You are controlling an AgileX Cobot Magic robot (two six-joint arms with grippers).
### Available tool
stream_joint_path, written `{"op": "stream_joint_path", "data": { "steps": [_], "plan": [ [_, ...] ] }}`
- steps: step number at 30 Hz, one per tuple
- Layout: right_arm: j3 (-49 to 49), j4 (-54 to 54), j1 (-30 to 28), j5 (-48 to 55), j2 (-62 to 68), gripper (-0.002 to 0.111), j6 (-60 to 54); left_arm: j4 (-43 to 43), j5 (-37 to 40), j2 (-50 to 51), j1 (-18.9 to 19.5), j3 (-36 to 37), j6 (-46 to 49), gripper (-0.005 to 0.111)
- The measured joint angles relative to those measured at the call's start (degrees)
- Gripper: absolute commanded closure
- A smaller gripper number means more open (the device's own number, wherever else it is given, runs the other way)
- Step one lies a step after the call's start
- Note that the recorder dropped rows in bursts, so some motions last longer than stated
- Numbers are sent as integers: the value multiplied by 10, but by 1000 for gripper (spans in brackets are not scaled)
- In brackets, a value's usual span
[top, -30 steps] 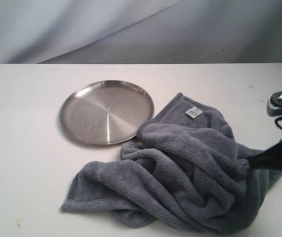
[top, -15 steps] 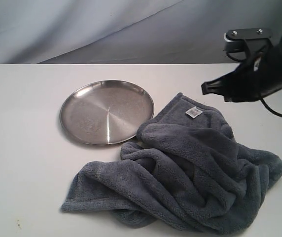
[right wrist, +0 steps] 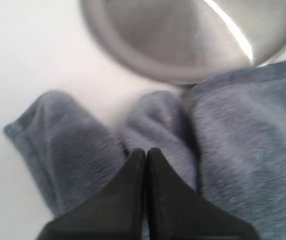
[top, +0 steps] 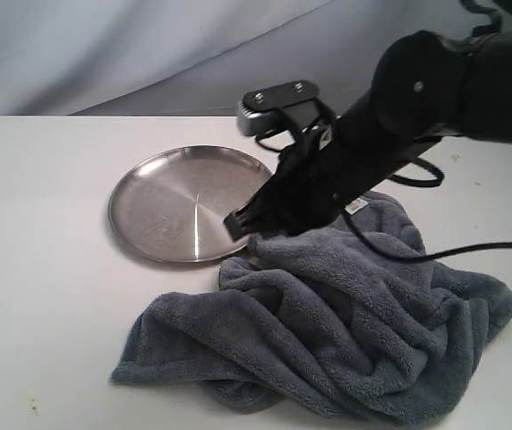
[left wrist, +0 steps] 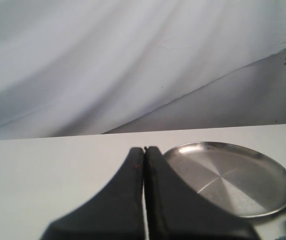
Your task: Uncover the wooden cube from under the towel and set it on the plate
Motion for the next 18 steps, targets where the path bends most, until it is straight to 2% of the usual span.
{"op": "stream_joint_path", "data": {
  "steps": [4,7,12,18],
  "plan": [
    [13,-13,65,23,-3,108,2,0,0,0,0,0,0,107],
    [49,-17,93,22,-21,108,10,0,0,0,0,0,0,107],
    [143,-33,100,2,-96,108,43,0,0,0,0,0,0,107],
    [280,-151,91,-18,-208,108,178,0,0,0,0,0,0,107]
  ]
}}
